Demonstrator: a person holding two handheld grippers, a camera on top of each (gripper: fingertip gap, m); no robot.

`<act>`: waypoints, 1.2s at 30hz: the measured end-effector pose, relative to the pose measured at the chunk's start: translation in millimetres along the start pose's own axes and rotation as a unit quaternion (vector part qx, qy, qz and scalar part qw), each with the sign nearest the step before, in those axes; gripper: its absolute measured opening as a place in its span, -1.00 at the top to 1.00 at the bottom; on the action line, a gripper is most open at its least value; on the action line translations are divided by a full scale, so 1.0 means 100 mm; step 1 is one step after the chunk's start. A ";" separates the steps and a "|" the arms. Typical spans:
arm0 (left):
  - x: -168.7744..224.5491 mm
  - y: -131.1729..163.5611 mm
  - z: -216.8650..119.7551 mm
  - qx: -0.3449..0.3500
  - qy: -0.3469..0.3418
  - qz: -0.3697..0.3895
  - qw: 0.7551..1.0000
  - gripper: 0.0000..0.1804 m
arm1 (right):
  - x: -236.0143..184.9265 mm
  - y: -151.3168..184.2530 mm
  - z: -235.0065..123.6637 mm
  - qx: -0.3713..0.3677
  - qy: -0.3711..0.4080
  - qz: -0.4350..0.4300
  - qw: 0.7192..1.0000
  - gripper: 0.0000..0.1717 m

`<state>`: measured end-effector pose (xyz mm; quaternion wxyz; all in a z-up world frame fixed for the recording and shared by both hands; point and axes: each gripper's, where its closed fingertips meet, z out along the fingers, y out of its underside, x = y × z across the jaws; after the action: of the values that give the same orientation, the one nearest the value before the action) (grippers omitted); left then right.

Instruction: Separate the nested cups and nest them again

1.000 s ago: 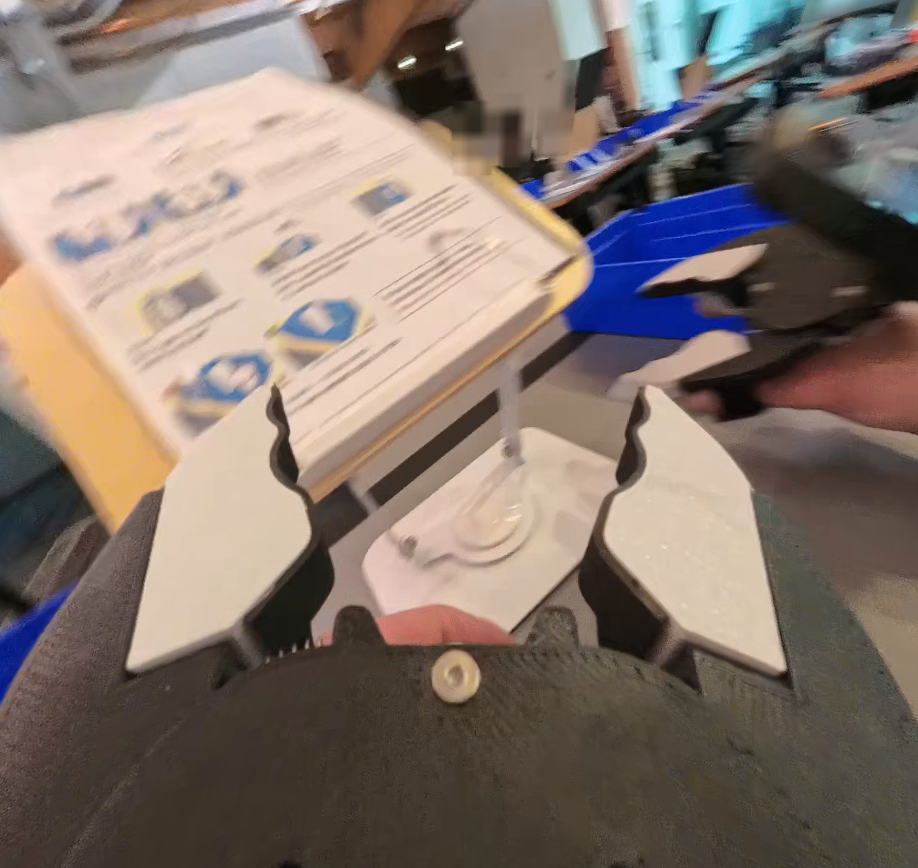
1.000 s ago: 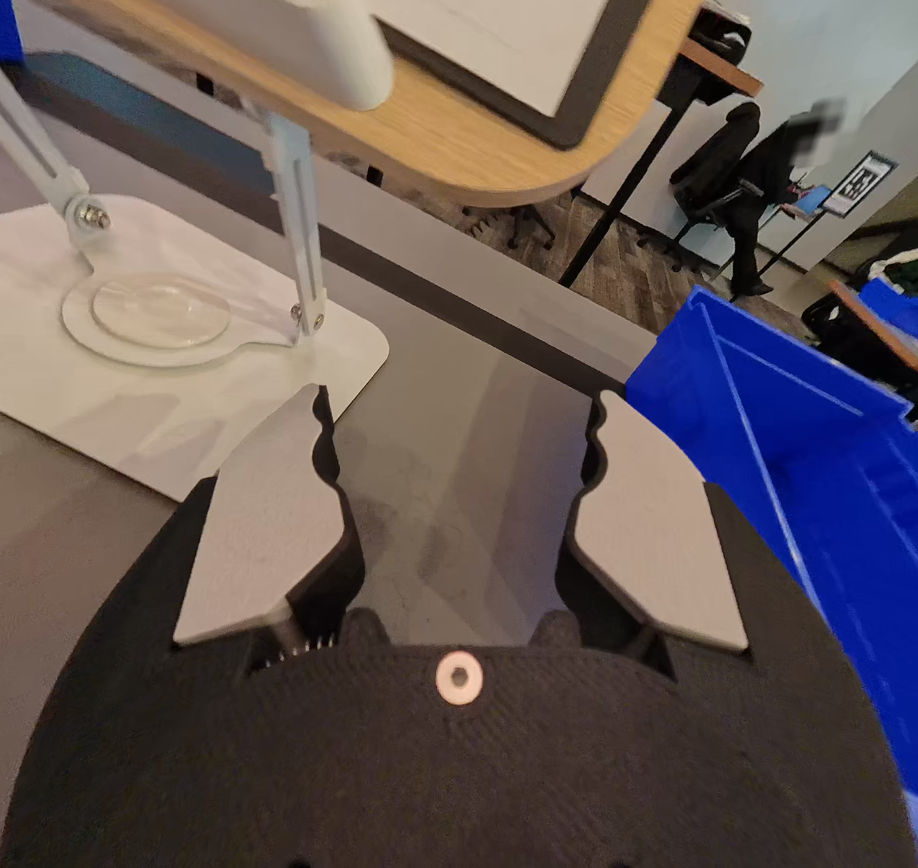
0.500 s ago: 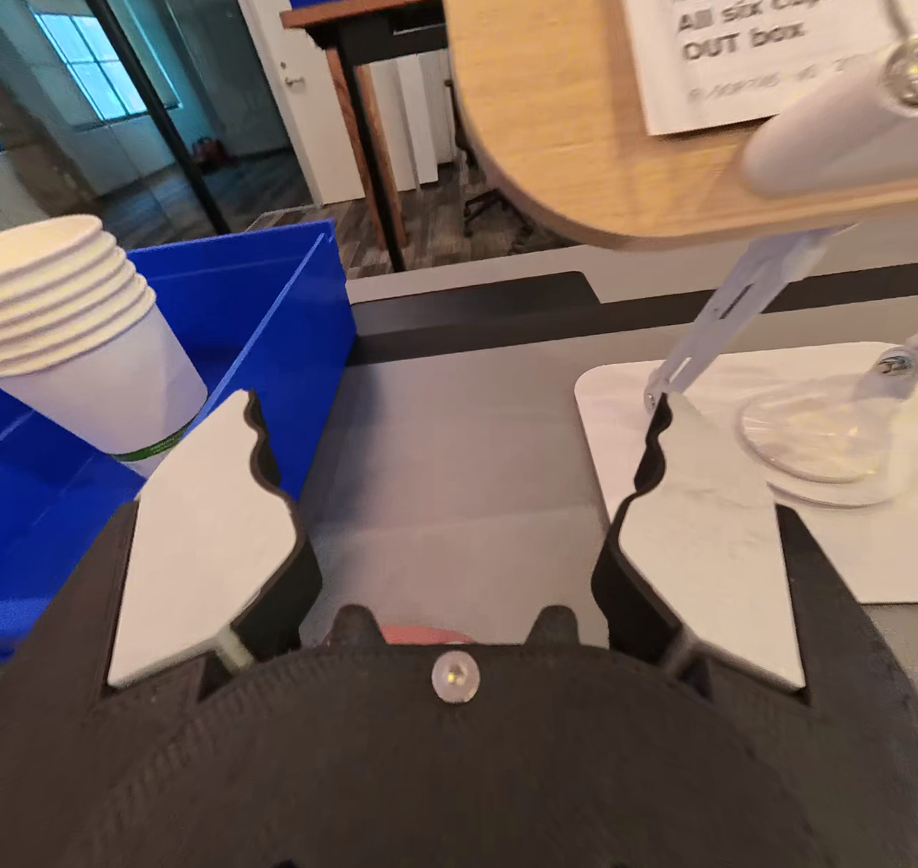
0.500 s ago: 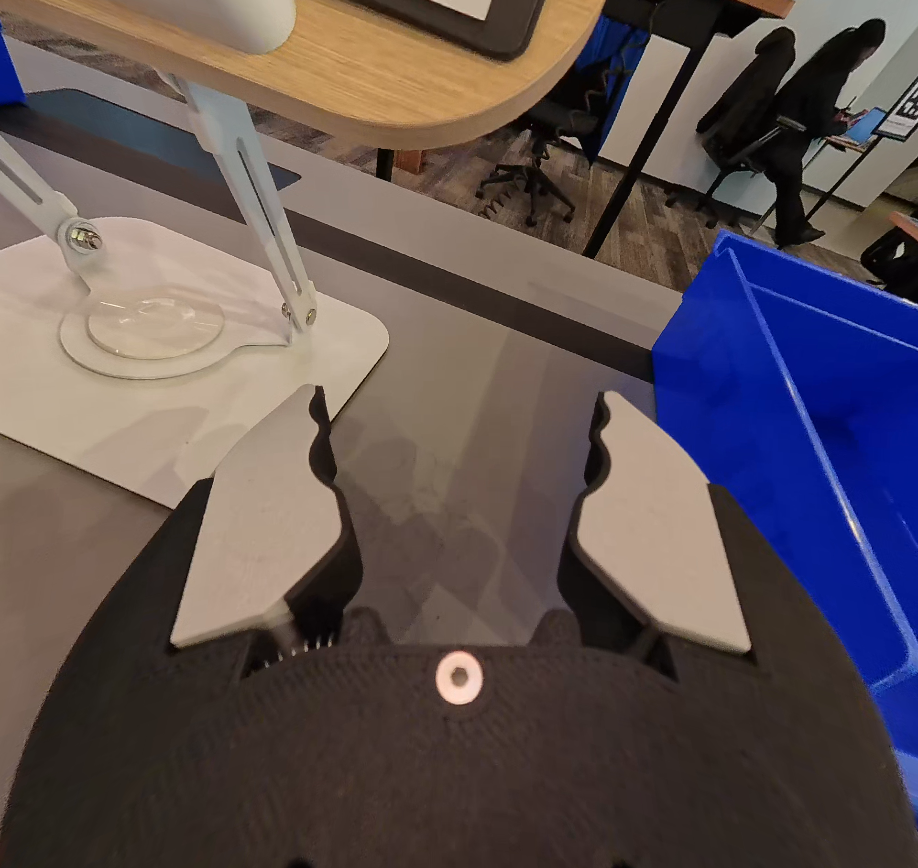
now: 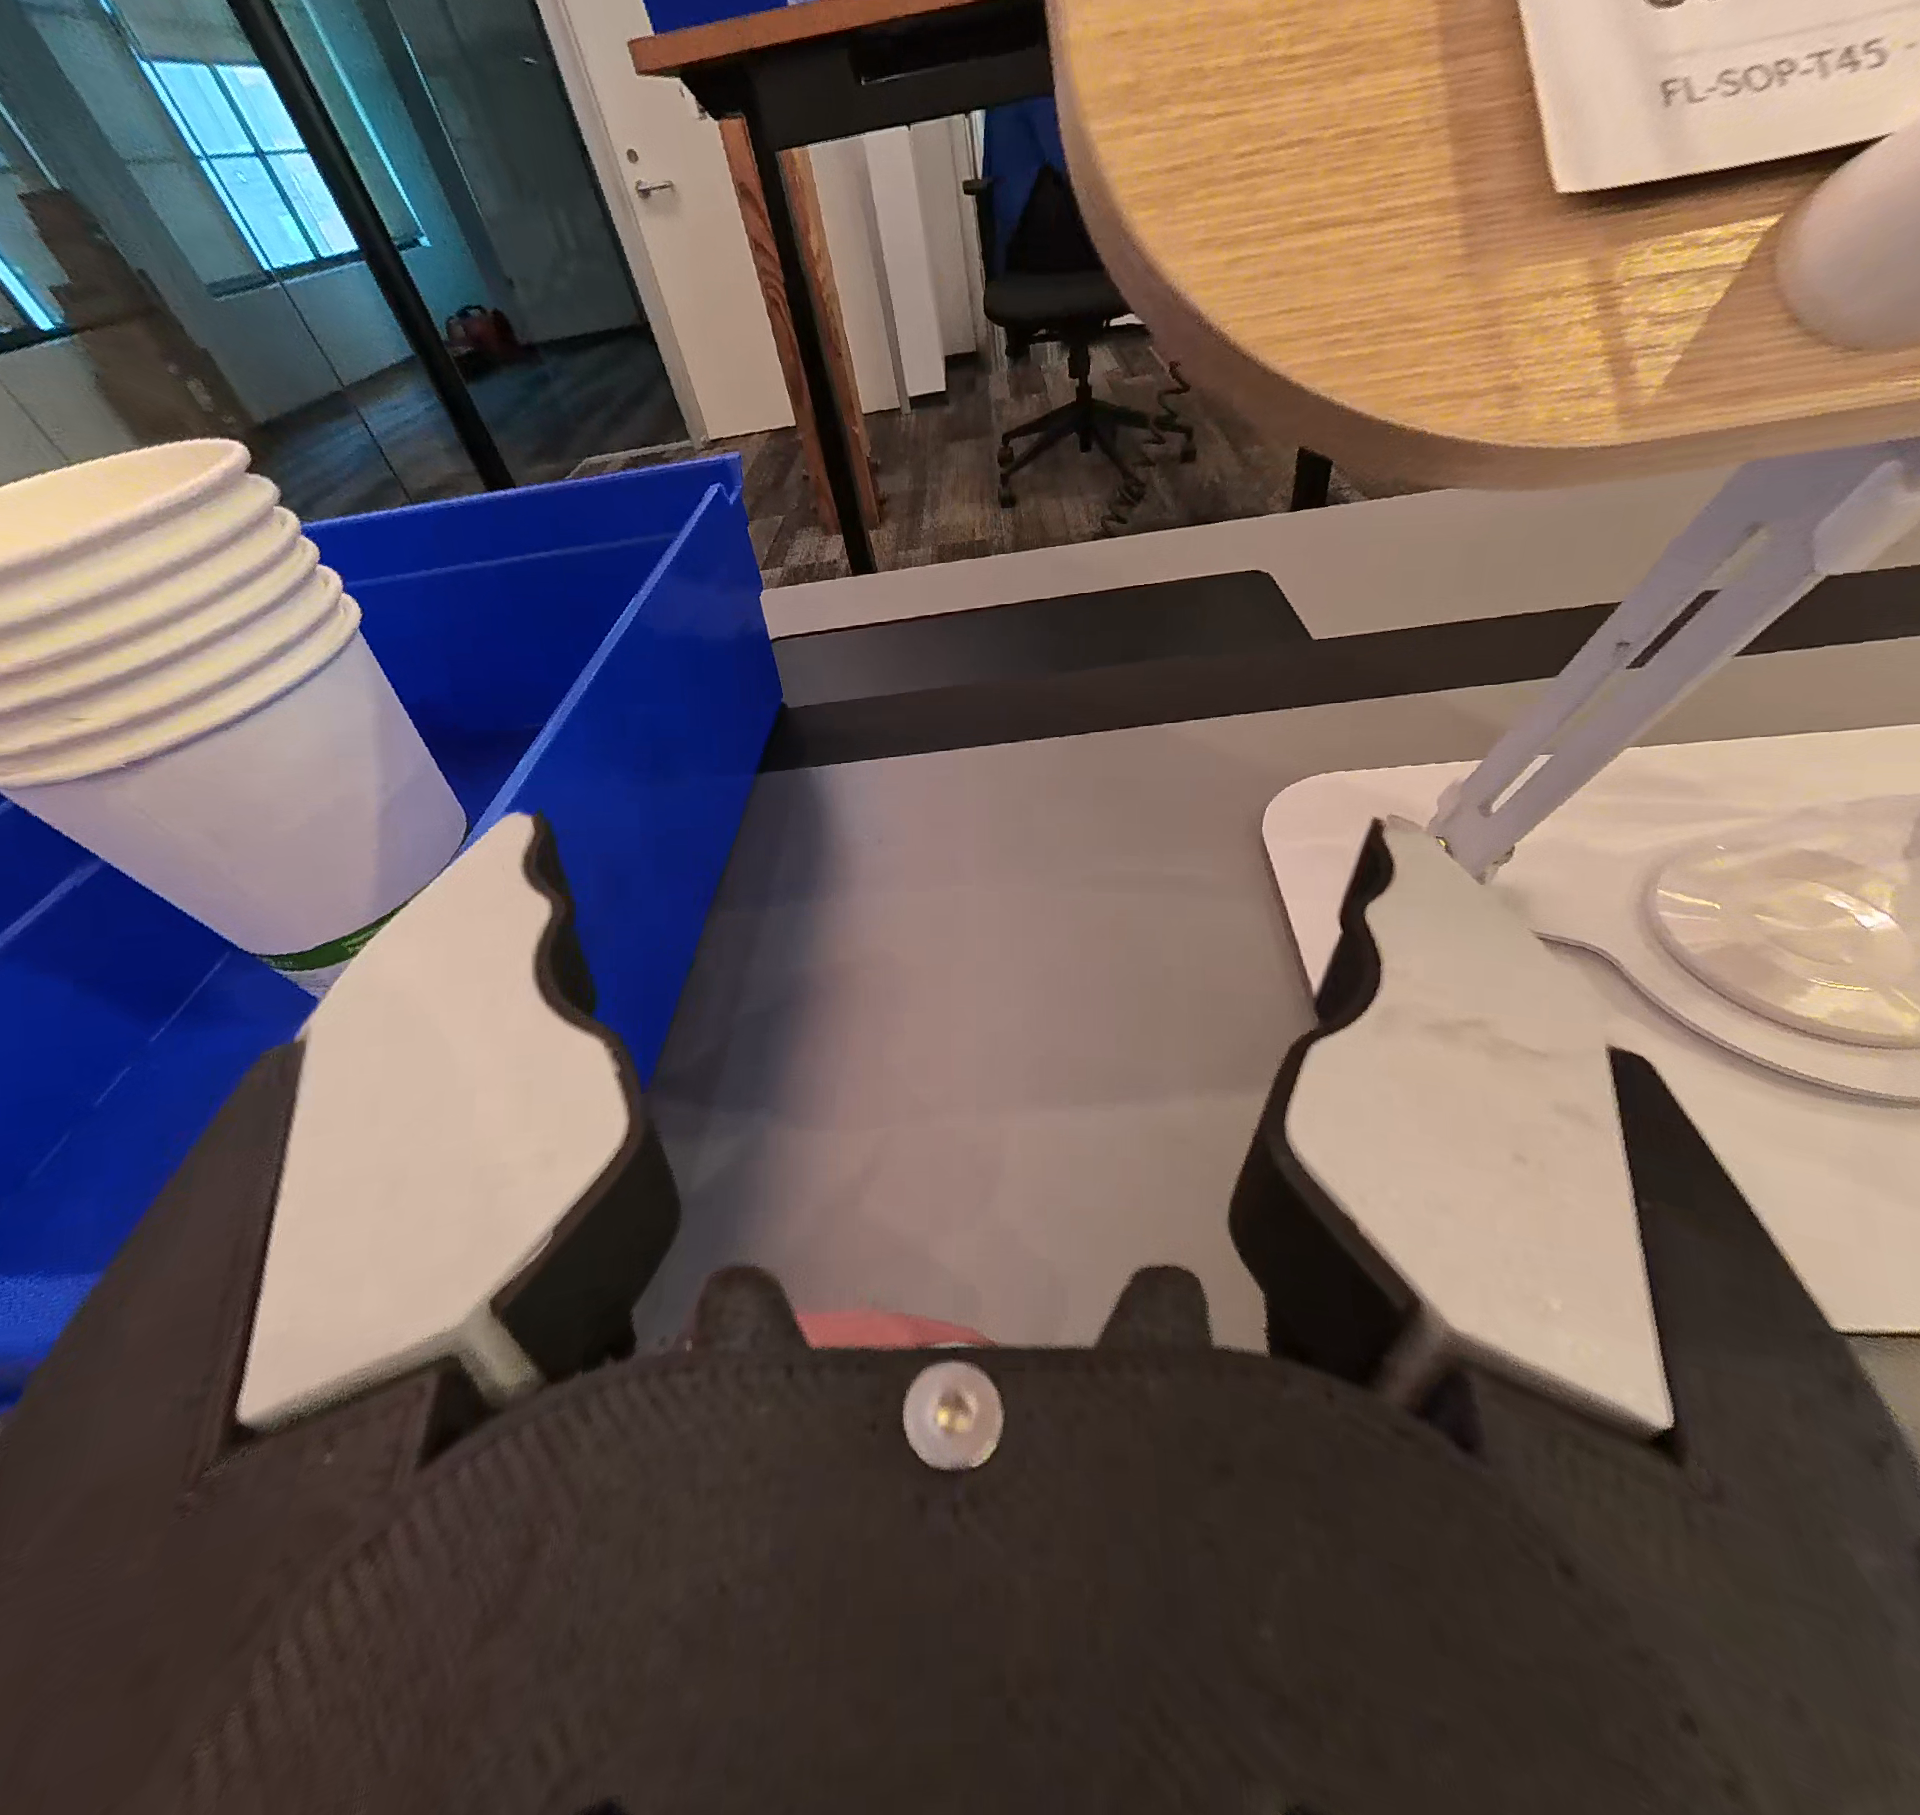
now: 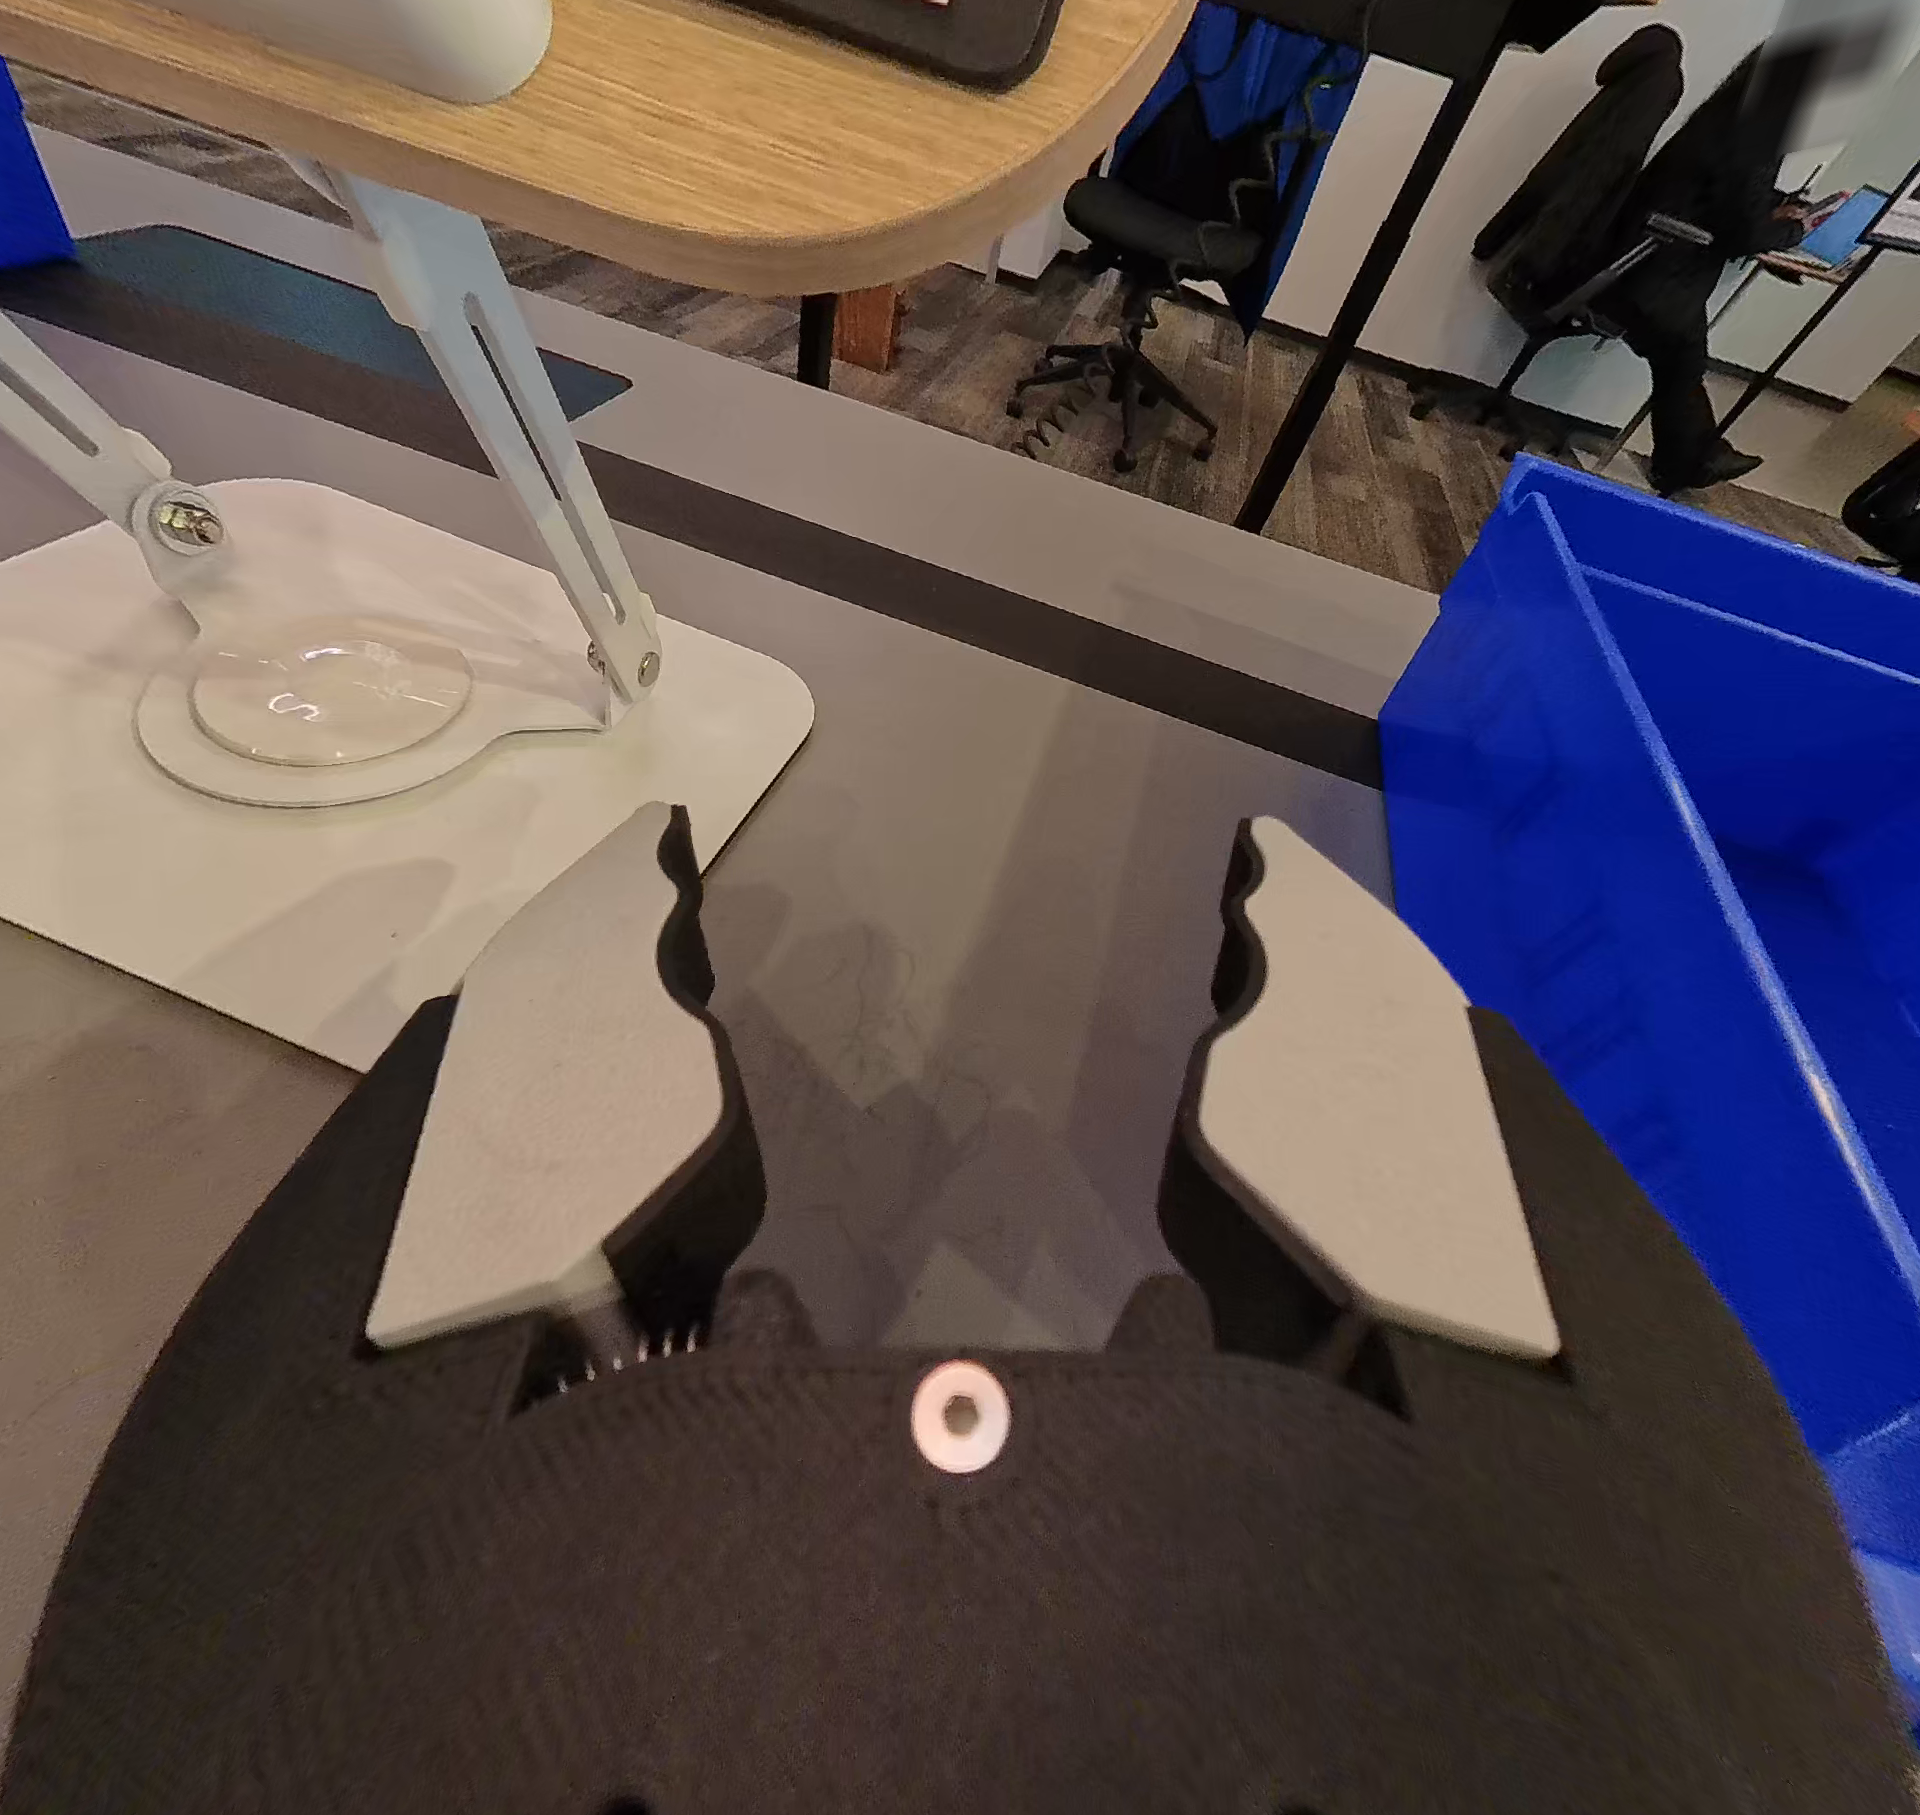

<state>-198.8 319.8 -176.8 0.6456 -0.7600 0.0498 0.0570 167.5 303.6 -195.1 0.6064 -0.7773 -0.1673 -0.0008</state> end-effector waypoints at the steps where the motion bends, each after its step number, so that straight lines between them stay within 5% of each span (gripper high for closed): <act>1: 0.00 -0.02 -0.01 0.003 0.001 0.003 1.000 -0.47 | -0.01 0.00 0.00 0.001 -0.003 0.000 1.000 -0.09; 6: -0.19 -0.40 -0.24 0.073 0.001 0.034 0.997 -0.08 | -0.08 0.00 0.01 0.004 -0.016 -0.013 1.000 0.07; 11: -0.89 -0.82 -0.53 0.129 -0.037 0.058 0.989 0.25 | -0.15 0.00 0.01 0.005 -0.028 -0.024 0.999 0.14; 16: -1.44 -0.73 -0.40 0.075 -0.036 0.119 0.989 0.39 | -0.18 0.00 0.01 0.005 -0.034 -0.029 0.999 0.17; 21: -1.77 -0.57 -0.24 0.004 -0.052 0.150 0.987 0.15 | -0.18 0.00 -0.01 0.006 -0.038 -0.024 0.999 0.20; 23: -1.86 -0.35 -0.09 -0.062 -0.033 0.109 0.992 -0.22 | -0.18 0.01 -0.01 0.006 -0.038 -0.026 0.999 0.20; 26: -2.02 -0.25 0.01 -0.061 -0.024 0.011 0.998 -0.30 | -0.19 0.01 -0.01 0.006 -0.039 -0.028 0.999 0.21; 28: -2.05 -0.06 0.11 -0.113 -0.002 -0.035 0.993 -0.52 | -0.19 0.01 -0.01 0.004 -0.040 -0.030 0.999 0.21; 36: -2.00 0.22 0.38 -0.183 0.039 -0.064 0.980 -0.54 | -0.20 0.01 -0.02 0.004 -0.045 -0.027 0.999 0.21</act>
<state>-400.2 353.7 -174.3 0.4958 -0.8683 0.0147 -0.0061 149.1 296.5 -199.9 0.6012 -0.7692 -0.2158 0.0184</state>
